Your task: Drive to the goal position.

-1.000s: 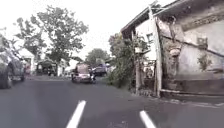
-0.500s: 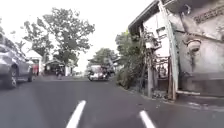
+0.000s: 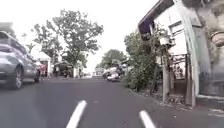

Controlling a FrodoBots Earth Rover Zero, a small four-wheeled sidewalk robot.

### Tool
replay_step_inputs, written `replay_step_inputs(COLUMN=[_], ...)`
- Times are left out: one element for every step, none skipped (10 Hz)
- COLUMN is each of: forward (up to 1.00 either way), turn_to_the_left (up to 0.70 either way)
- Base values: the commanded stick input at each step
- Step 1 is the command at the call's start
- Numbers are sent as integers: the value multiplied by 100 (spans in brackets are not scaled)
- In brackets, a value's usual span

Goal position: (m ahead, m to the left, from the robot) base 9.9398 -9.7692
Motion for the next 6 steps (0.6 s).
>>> replay_step_inputs(forward=[70, 70, 70, 70, 70, 70], turn_to_the_left=[35, 35, 35, 35, 35, 35])
